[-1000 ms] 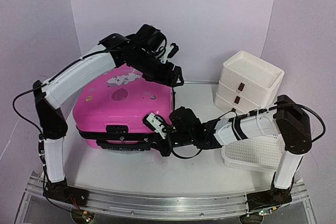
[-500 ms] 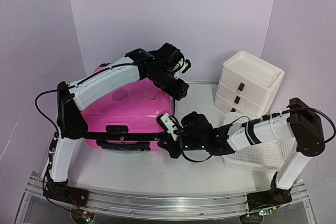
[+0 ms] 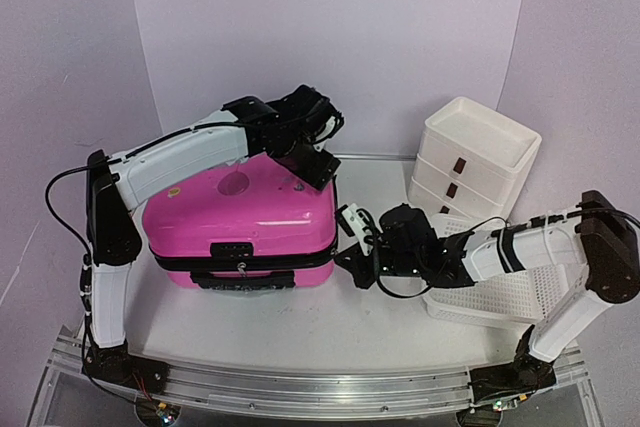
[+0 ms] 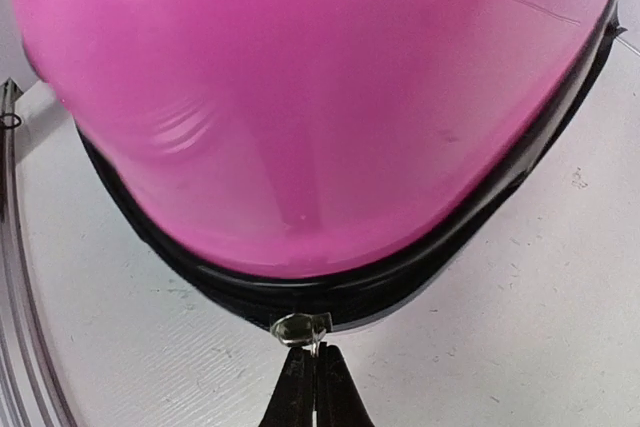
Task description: Open, take out, and arrange the luggage
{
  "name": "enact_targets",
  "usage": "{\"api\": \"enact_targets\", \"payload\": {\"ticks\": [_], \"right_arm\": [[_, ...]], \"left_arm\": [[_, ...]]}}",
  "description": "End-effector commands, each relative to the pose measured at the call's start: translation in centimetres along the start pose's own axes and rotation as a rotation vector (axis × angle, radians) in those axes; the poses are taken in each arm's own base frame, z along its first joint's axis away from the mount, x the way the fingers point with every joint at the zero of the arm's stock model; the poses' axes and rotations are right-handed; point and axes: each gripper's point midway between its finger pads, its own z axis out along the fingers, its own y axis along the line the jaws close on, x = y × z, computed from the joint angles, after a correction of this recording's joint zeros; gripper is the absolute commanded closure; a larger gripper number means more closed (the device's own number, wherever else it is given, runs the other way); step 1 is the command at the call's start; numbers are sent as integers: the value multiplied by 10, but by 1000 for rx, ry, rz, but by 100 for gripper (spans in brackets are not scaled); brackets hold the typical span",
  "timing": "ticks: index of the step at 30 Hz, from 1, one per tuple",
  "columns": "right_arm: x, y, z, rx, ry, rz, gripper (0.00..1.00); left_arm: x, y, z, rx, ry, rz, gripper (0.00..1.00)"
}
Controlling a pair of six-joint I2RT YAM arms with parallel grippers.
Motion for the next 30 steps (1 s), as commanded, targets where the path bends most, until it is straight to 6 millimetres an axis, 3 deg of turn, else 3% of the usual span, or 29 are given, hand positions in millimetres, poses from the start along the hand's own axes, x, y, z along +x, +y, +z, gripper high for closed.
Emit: {"api": "enact_targets", "payload": {"ticks": [1,4,9,15,19,23,28,30], "right_arm": [[-36,-19,-12,-69,-118,60,100],[-46,-6,-8,-165,-125,12,100],[-53,-62,-1,-6,-143,124,100],[-61,-89,16,-14,-141,152,100],[-60,-83,21,-72,-127,154,100],[-52,-71,16,-129,-109,200,98],[-45,-61,4,-166,-58,260,79],[-31,-75,-5,-59,12,312,61]], "left_arm": [[72,24,15,-76,268,42,27],[77,17,17,-38,285,48,24],[85,21,11,-54,299,50,24],[96,23,7,-55,322,45,24],[88,20,-3,-23,298,24,24],[67,15,-24,34,230,-11,22],[34,22,-67,114,118,-100,13],[29,37,-92,133,74,-164,11]]}}
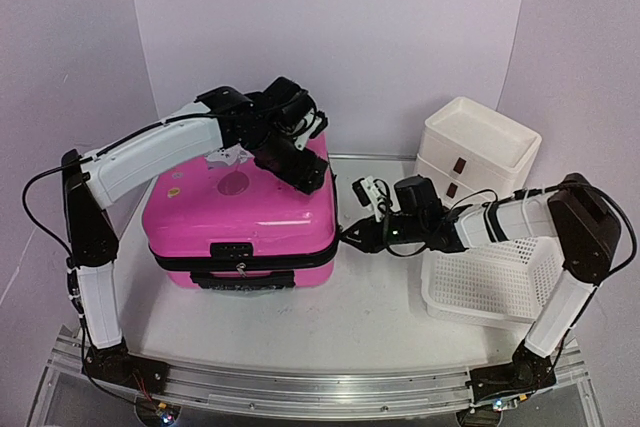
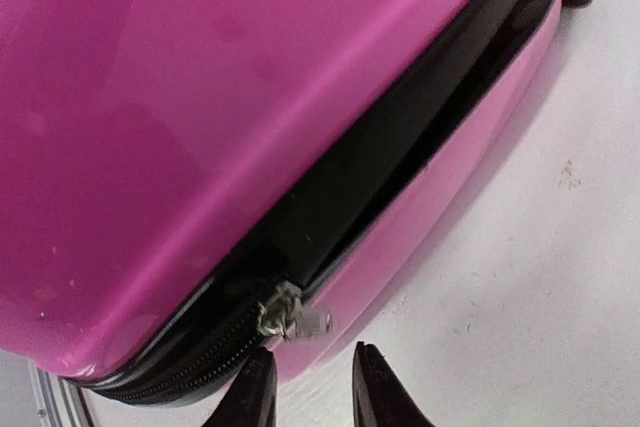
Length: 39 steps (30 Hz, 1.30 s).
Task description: Open, take out, and arrange the luggage
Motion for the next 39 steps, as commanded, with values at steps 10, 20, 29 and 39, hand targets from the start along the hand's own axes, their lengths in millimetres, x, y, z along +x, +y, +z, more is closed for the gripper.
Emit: {"api": "enact_targets", "payload": {"ticks": [10,20,29,39], "right_arm": [[9,29,-80,65,160,298,7],[-77,77,-77,-117,41,409,2],[-103,77,-34,-55,-5,439,3],[-104,48,-16,71,-31,426,18]], "left_arm": [[127,168,-161,-63,-82,-490,1],[171,207,-159,199,-278,-797,3],[169,189,-133,415,-307,-804,11],[188,121,-99,427,-130,-716,20]]}}
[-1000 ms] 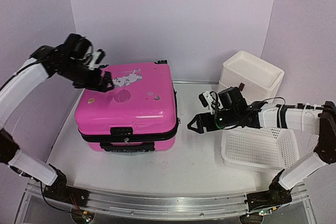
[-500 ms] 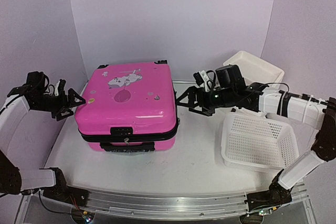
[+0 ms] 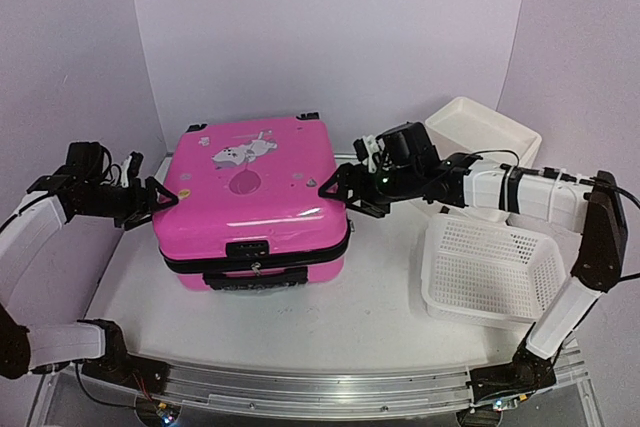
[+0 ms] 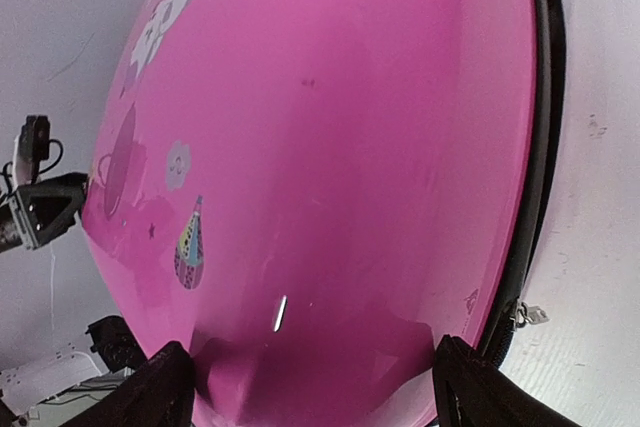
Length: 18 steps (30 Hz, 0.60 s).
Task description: Open, take out, and arrange the luggage
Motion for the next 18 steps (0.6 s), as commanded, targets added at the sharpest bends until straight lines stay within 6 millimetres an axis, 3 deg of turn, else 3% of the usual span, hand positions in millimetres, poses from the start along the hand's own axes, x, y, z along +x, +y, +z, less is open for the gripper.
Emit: {"api": "enact_targets", "payload": {"ticks": [1,7,11,14,18], "right_arm": [[-29,-5,5,35,-77,-40,18],[-67,-40,-6,68,-60,-13,20],[-72,-58,-10,162,20,-82,17],[-68,-77,-30,325,79,-154,13],[-59,-100,-80,526,57,-211,11]], "left_arm": [[45,-49,15,168,143,60,20],[60,-73,11,207,154,58,21],[73,-95,21,223,181,98,21],[85,-111,31,252,217,119,20],[90,-125,37,251,228,163,20]]}}
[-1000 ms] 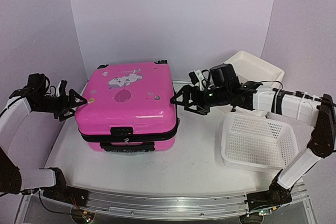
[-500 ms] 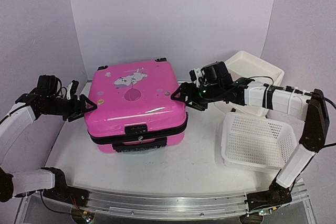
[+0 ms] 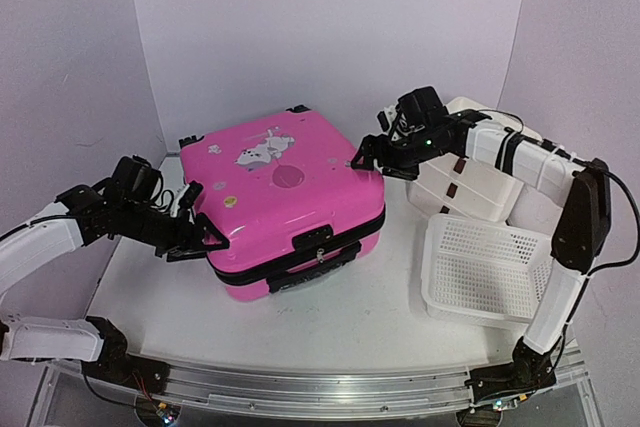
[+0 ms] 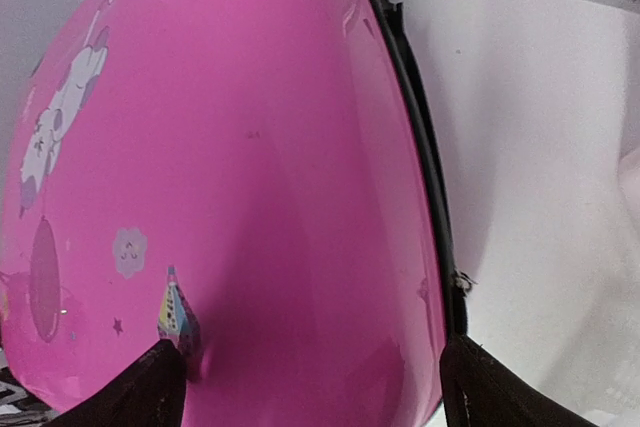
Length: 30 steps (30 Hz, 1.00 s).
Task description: Open, take out, and arrange the luggage
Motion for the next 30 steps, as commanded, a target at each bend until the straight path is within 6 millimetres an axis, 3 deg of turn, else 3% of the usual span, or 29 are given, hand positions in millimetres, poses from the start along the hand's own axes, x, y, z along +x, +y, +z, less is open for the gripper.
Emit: {"api": "enact_targets", "payload": {"ticks": [1,3,5,11,13,19,30], "right_arm": [[39,-45,-53,273,74,-133,11],[53,-58,-69,326,68,-144,11],[75,-54,-67,290,71,-177,14],[123,15,-26,73,-67,-379,22],[135,29,-8,41,-105,-419,27],[146,65,29,16,-262,-528,38],[159,88,45,22,-430,-584,50]], "left_arm": [[-22,-36,2,91,-77,88,20],[-26,-39,-1,91,-93,103,18],[-29,-41,-2,90,-99,109,17],[-34,-41,2,80,-97,109,17],[-35,-41,2,76,-101,106,17],[-34,-40,0,73,-113,100,17],[-35,-43,-4,82,-128,123,16]]}}
